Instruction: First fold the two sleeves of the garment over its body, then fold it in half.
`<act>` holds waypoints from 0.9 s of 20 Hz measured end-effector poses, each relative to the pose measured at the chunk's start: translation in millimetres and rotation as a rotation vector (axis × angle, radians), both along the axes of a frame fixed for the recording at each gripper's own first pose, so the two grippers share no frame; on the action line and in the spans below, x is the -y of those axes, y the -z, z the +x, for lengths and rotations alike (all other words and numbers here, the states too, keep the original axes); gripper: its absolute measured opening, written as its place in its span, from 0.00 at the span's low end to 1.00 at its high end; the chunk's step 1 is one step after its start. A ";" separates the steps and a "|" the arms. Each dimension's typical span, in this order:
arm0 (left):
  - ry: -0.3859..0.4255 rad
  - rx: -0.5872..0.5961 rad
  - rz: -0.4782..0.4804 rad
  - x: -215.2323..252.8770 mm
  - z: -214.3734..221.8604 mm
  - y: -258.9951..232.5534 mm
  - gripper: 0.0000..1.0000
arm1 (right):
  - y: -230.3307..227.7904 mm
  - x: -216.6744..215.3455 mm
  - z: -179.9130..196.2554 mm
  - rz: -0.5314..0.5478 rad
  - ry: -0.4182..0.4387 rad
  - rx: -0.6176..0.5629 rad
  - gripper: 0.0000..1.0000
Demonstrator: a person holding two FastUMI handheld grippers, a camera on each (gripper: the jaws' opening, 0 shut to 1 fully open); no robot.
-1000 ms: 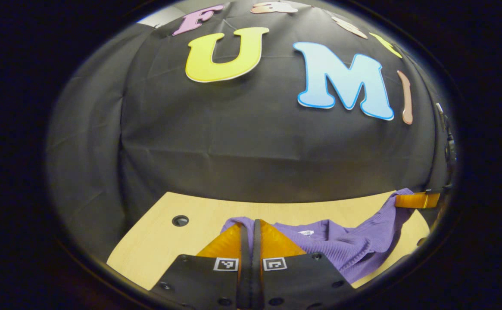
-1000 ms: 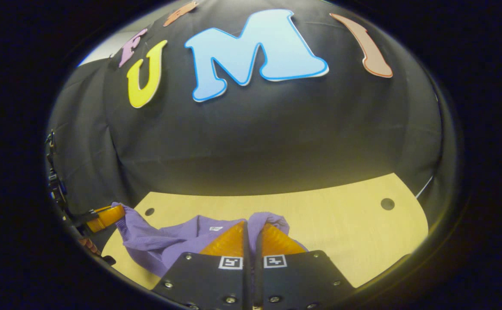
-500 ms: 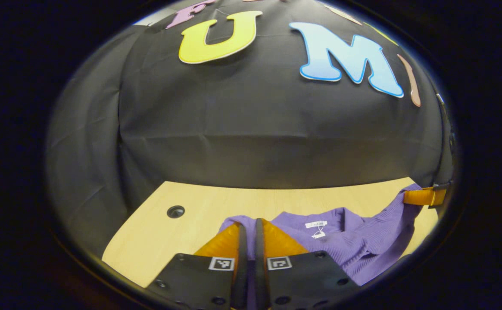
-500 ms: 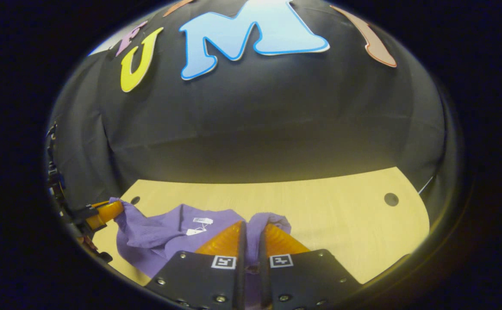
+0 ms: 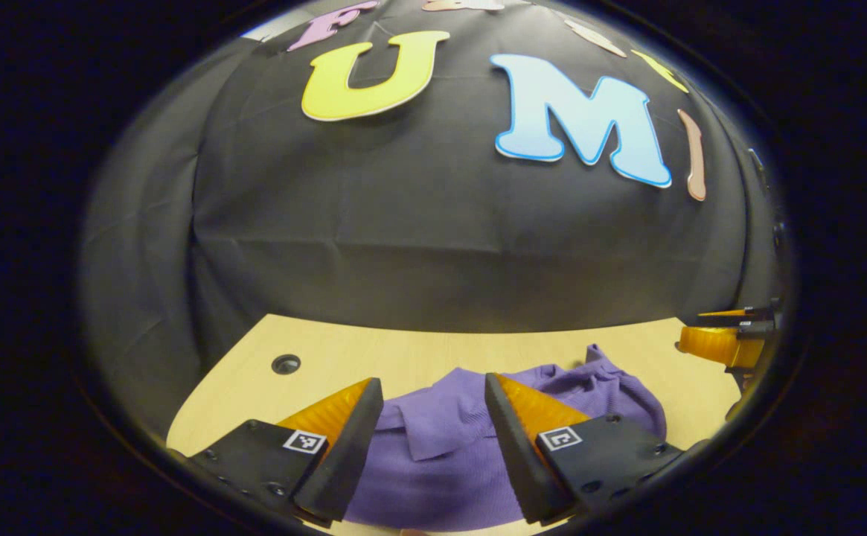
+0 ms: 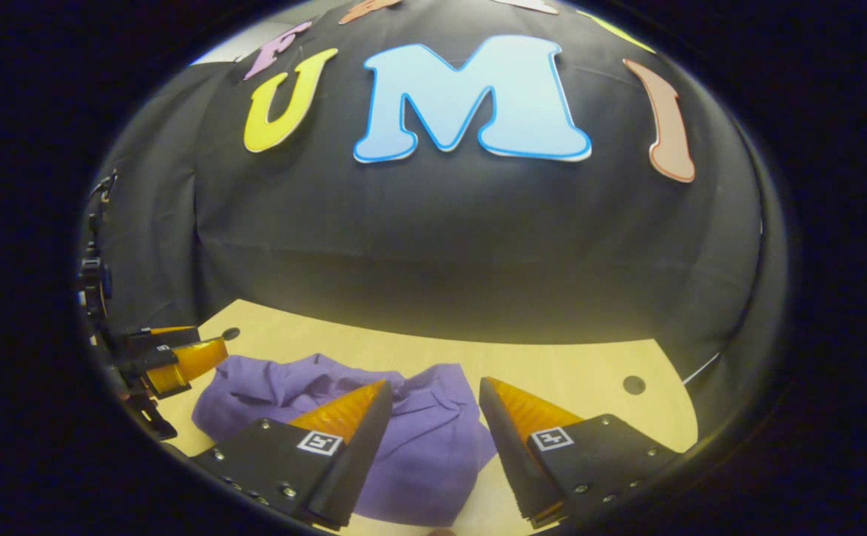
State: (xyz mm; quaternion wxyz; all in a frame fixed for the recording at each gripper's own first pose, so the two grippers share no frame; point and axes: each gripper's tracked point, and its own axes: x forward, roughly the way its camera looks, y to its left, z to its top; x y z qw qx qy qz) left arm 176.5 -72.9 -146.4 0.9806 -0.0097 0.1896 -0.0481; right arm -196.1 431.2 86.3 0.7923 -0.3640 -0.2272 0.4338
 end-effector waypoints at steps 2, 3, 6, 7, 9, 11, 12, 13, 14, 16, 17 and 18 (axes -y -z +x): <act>0.011 0.049 0.002 1.8 -12.3 -25.1 0.96 | -4.4 9.1 -27.3 0.022 -0.032 0.053 0.76; 0.017 0.085 0.001 1.5 -23.4 -46.1 0.95 | -5.6 19.1 -48.1 0.033 -0.057 0.088 0.76; 0.018 0.150 0.000 0.4 -49.5 -83.9 0.95 | -8.3 35.2 -83.1 0.054 -0.106 0.112 0.77; 0.019 0.188 0.001 0.7 -60.6 -104.8 0.95 | -12.1 41.6 -98.6 0.071 -0.131 0.124 0.77; 0.040 0.245 0.003 8.4 -85.5 -135.7 0.95 | -19.2 56.3 -132.1 0.115 -0.193 0.154 0.77; 0.048 0.280 -0.006 11.7 -102.6 -153.9 0.95 | -22.4 64.8 -153.6 0.137 -0.237 0.172 0.77; 0.050 0.289 -0.019 14.0 -110.9 -159.5 0.95 | -22.8 67.8 -160.0 0.144 -0.251 0.182 0.76; 0.049 0.298 -0.031 15.0 -117.5 -162.7 0.95 | -22.8 71.1 -166.9 0.146 -0.267 0.189 0.74; 0.040 0.307 -0.041 12.1 -125.1 -165.4 0.94 | -20.3 73.5 -175.4 0.148 -0.285 0.195 0.81; 0.022 0.321 -0.059 2.5 -138.4 -169.1 0.95 | -19.2 72.6 -183.1 0.154 -0.305 0.203 0.82; 0.011 0.321 -0.074 -3.7 -144.7 -168.9 0.94 | -18.2 72.9 -184.4 0.155 -0.305 0.206 0.80; 0.006 0.326 -0.087 -9.1 -151.6 -171.5 0.95 | -17.2 74.2 -186.2 0.160 -0.296 0.209 0.81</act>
